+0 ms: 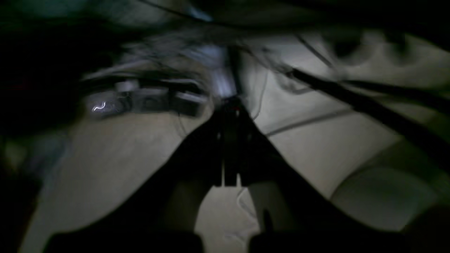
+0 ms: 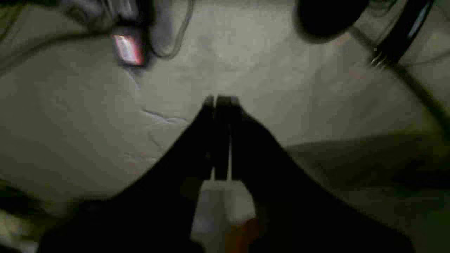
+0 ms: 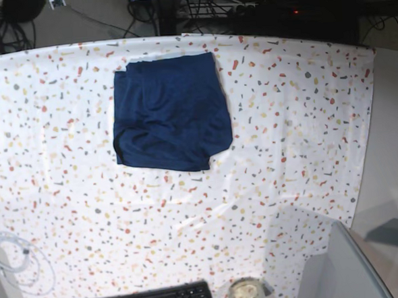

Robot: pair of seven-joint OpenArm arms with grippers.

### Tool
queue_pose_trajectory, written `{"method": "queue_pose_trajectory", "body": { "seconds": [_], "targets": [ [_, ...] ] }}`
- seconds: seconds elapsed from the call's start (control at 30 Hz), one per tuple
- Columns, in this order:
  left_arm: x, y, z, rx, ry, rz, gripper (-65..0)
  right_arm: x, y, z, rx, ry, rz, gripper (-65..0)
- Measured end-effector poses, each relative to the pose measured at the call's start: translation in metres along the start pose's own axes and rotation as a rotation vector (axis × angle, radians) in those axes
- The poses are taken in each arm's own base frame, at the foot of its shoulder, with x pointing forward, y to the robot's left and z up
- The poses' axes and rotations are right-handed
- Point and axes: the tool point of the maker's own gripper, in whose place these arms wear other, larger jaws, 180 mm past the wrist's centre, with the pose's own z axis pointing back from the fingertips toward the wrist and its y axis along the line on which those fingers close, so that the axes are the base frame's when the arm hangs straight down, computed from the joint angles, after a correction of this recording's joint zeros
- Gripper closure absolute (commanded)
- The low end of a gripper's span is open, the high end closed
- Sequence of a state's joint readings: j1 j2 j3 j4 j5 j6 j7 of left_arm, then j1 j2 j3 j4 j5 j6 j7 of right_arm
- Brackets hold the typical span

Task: Layout the t-shirt on the table in an organized manner, then fold the t-shirt properly

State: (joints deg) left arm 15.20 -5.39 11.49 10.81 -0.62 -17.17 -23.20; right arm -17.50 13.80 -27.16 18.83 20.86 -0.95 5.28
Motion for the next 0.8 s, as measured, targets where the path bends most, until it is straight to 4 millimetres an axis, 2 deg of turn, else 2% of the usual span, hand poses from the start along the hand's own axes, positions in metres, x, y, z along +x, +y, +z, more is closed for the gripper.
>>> {"method": "queue_pose_trajectory", "body": {
  "seconds": [0.07,0.13,0.17,0.27,0.47,0.57,0.67,0.8],
  "targets": [
    [0.004,0.013,-0.001,0.094,-0.041,0.003,0.0,0.014,-0.008,-0.002,-0.012,-0.118,0.151,0.0],
    [0.033,0.014,-0.003,0.134,-0.171,-0.014,0.0,0.032,-0.012,0.000,-0.005,-0.221,0.277,0.0],
    [0.042,0.013,-0.005,0.142,-0.192,-0.024,0.0,0.042,-0.011,0.002,0.003,-0.270,0.315,0.0],
    [0.059,0.007,-0.012,0.132,-0.223,-0.027,0.0,0.055,-0.009,0.001,0.005,-0.280,0.332,0.0],
    [0.036,0.016,-0.005,0.151,-0.164,-0.028,0.0,0.050,0.028,-0.001,0.058,-0.259,0.321,0.0],
    [0.043,0.017,-0.007,0.147,-0.177,-0.040,0.0,0.056,0.035,0.000,0.071,-0.278,0.318,0.0],
    [0.050,0.012,-0.009,0.137,-0.200,-0.044,0.0,0.067,0.053,0.001,0.100,-0.309,0.309,0.0],
    [0.030,0.014,-0.004,0.138,-0.145,-0.046,0.0,0.055,0.089,0.004,0.158,-0.301,0.296,0.0]
  ]
}}
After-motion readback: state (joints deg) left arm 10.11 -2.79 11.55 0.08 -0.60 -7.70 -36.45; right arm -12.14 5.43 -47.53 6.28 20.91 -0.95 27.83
